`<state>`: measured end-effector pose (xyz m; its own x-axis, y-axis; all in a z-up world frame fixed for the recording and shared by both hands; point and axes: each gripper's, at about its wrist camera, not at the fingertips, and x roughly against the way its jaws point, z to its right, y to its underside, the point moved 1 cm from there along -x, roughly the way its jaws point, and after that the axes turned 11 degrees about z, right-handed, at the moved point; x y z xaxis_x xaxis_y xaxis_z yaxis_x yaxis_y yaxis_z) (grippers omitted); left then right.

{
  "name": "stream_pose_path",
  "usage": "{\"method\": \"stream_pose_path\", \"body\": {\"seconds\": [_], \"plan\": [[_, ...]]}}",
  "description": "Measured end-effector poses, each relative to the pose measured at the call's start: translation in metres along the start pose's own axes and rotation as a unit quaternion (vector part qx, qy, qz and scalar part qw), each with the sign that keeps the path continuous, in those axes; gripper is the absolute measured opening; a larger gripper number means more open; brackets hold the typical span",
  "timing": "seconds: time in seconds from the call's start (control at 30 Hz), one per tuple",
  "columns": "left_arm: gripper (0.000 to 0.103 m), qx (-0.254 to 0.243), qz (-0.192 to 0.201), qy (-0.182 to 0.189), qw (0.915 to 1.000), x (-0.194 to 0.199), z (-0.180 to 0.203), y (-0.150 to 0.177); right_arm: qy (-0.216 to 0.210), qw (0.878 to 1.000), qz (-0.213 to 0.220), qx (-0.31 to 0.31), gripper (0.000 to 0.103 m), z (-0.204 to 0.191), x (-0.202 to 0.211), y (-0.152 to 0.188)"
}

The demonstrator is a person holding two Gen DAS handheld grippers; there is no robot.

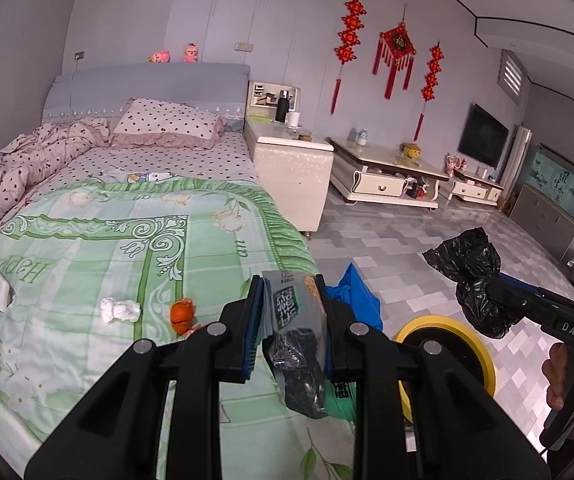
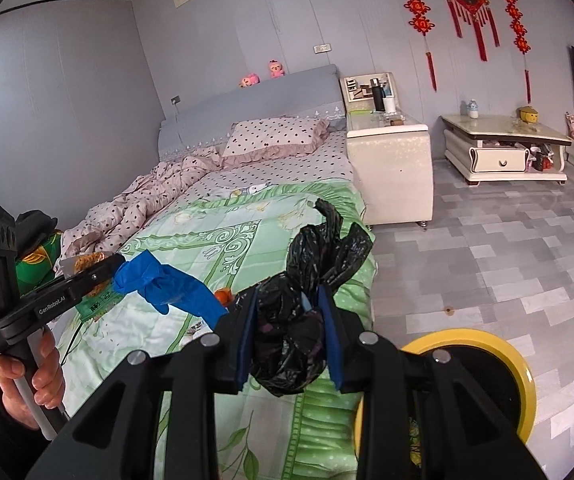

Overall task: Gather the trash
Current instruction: 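Lift and carry the black bag and green-labelled packet over the yellow bin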

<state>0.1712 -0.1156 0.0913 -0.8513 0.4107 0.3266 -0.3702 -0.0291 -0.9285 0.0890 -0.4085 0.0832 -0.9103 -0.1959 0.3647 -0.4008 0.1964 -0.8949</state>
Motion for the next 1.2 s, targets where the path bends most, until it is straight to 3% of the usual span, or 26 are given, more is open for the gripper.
{"method": "stream_pose_path", "body": {"seconds": [0.57,0.87,1.2], "plan": [[0.023,-0.013,-0.034,0.090,0.9953,-0.056,0.118,0.016,0.073,0.996,0.017,-0.042,0.028,0.097,0.048,0.003],[0.023,-0.020,-0.073,0.116,0.9904,-0.102,0.163,0.053,0.100,0.993,0.001,-0.065,0.028,0.134,0.043,0.024],[0.023,-0.036,-0.113,0.130,0.9844,-0.148,0.187,0.101,0.118,0.988,-0.027,-0.097,0.028,0.173,0.026,0.050]]}}
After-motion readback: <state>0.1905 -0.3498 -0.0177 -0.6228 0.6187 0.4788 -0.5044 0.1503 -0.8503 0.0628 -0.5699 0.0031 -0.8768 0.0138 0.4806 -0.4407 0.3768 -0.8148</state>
